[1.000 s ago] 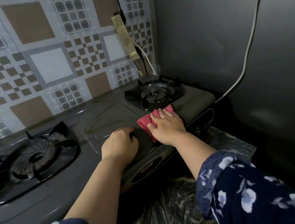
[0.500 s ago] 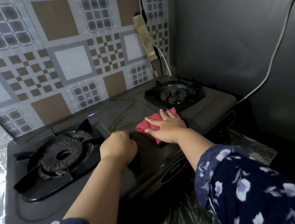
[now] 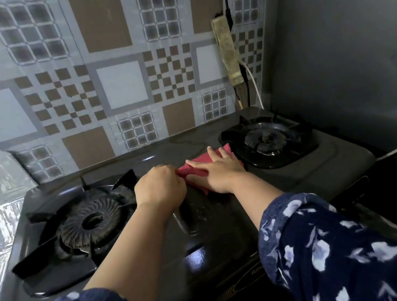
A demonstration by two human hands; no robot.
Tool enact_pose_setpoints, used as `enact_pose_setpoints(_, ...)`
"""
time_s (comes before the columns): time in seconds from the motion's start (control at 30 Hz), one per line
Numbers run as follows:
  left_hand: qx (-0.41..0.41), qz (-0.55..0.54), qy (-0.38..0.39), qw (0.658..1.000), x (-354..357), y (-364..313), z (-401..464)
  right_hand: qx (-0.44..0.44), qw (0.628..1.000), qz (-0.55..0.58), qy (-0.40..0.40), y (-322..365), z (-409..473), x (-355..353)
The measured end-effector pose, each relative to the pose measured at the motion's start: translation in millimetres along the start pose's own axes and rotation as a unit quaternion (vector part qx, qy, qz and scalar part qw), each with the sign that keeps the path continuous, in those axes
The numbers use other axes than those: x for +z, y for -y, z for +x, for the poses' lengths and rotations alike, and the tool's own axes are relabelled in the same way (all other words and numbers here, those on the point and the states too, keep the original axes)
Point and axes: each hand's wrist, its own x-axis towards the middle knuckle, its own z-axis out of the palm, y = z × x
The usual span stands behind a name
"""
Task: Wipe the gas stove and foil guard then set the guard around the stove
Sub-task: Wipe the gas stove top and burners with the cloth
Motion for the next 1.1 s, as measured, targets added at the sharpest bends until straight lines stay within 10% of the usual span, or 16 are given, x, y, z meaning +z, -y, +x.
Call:
enact_pose_setpoints(0.6, -0.100, 0.039, 0.099, 0.989, 5, 30, 51, -0.059, 0.998, -0.015, 0.024, 42, 160, -22)
enact_pose_setpoints(1.1, -0.116, -0.052, 0.088, 0.988, -20, 37, -4, -0.154, 0.988, 0.009, 0.022, 67, 30, 7)
